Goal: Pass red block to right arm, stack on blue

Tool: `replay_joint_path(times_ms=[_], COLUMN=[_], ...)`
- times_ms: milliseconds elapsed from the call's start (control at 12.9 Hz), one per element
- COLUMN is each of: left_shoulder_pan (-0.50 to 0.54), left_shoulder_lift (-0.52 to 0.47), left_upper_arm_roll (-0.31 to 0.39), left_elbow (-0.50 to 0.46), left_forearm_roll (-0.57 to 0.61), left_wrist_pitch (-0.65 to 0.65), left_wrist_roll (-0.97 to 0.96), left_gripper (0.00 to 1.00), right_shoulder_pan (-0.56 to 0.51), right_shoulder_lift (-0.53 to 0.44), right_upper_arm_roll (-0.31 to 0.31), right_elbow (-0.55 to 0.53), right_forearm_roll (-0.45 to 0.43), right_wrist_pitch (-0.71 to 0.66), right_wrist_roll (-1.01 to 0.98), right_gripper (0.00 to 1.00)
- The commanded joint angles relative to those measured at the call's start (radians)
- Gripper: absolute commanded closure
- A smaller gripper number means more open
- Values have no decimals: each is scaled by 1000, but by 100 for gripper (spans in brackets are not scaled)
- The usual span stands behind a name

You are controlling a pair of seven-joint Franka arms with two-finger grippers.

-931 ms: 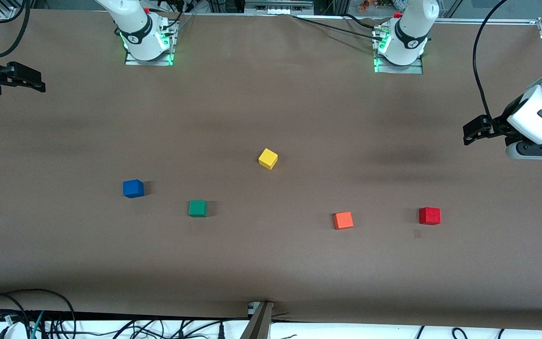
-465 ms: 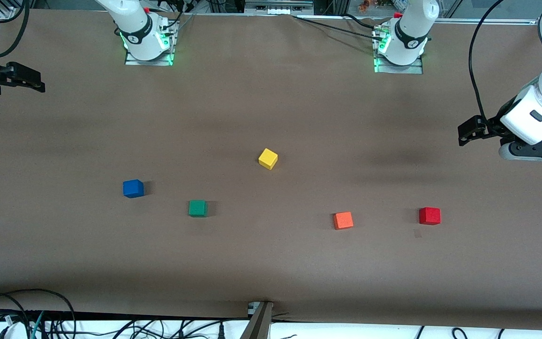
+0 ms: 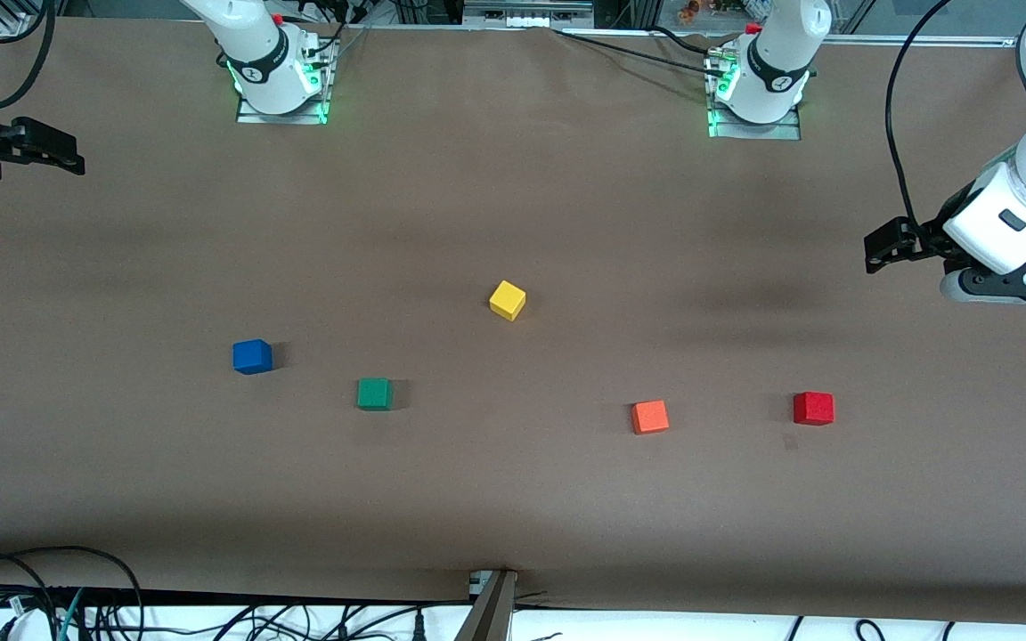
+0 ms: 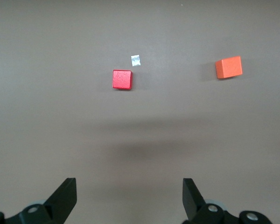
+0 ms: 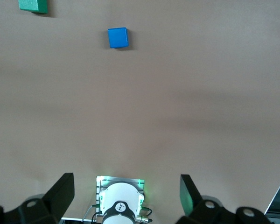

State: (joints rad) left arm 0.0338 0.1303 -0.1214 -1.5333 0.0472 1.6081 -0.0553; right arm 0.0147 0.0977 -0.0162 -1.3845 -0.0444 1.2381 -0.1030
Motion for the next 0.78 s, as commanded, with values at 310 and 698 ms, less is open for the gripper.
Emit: replay_joint_path(times_ms=[310, 698], left_shoulder_pan=[-11, -6], left_shoulder_lift=[95, 242], left_upper_arm_roll=[0, 0], left_elbow=[31, 13], left_forearm_roll=[2, 13], left_wrist_pitch=[-27, 56], left_wrist_roll=[0, 6], left_gripper=[0, 0], right_shoulder_pan=[-5, -5], right_shoulder_lift=[11, 11], right_upper_arm_roll=[-1, -1], right_elbow=[28, 28], right_forearm_roll=[14, 15], right_wrist_pitch=[-9, -9], right_wrist_roll=[8, 8], right_gripper=[0, 0])
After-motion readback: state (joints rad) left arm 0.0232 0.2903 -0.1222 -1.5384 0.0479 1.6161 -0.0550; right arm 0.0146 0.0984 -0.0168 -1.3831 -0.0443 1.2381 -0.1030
